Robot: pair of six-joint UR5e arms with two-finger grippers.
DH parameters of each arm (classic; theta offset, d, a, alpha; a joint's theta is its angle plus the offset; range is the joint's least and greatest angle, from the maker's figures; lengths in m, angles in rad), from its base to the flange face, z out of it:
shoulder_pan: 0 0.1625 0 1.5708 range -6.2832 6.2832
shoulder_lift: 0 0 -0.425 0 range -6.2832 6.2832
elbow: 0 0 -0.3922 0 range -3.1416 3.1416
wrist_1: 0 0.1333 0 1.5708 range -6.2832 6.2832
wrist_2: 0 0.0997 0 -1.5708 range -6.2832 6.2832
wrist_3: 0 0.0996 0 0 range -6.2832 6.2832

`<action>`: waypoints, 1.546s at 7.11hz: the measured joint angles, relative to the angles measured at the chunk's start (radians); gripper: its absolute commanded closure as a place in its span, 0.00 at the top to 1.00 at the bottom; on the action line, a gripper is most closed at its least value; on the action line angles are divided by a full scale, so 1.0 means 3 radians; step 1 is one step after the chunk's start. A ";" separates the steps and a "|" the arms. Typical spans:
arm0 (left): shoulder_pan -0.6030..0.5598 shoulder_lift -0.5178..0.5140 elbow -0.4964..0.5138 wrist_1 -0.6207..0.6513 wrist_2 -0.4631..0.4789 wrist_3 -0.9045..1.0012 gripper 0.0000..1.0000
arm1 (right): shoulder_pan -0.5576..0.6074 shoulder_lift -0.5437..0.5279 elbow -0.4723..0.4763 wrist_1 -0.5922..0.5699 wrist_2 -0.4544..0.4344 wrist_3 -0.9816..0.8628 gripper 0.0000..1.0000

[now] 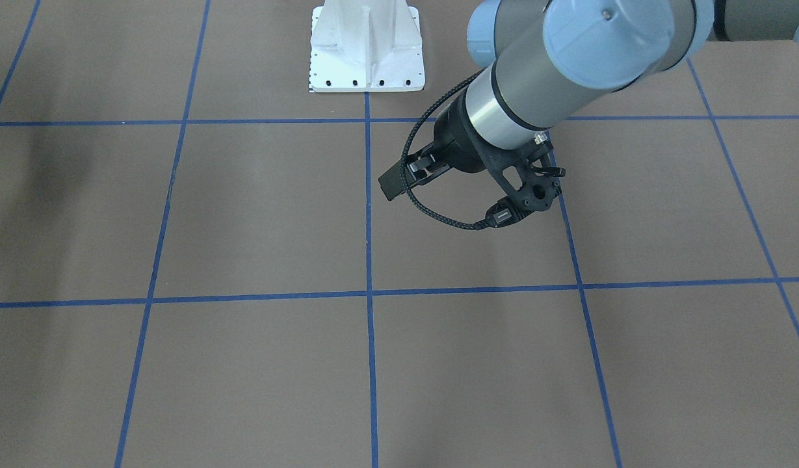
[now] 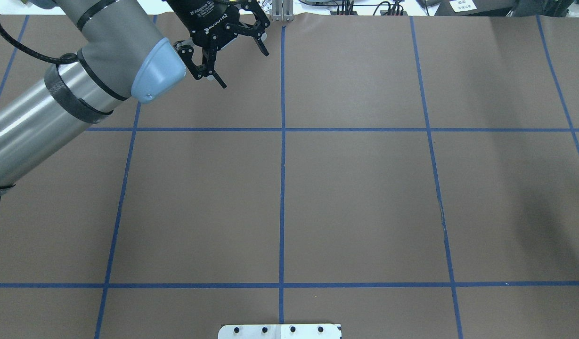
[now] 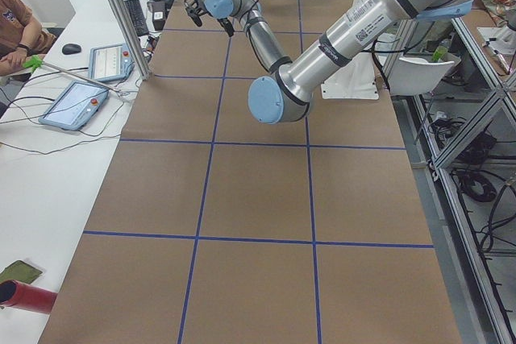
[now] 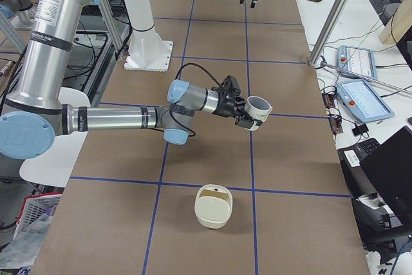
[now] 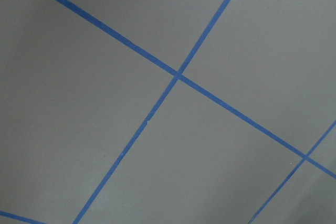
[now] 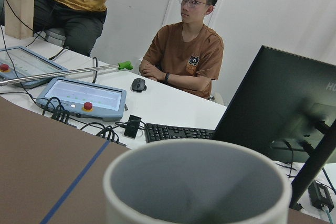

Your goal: Left arm hands cup to right arm to dump lemon

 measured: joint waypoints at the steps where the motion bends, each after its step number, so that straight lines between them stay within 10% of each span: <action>1: -0.0022 0.0000 0.0001 0.0000 0.0002 0.0001 1.00 | 0.0146 -0.0033 -0.0226 0.0367 0.0180 0.0252 0.12; 11: -0.0172 0.0019 -0.0003 -0.0005 0.0006 0.0005 1.00 | 0.0300 -0.0017 -0.1610 0.2793 0.0337 0.3079 0.13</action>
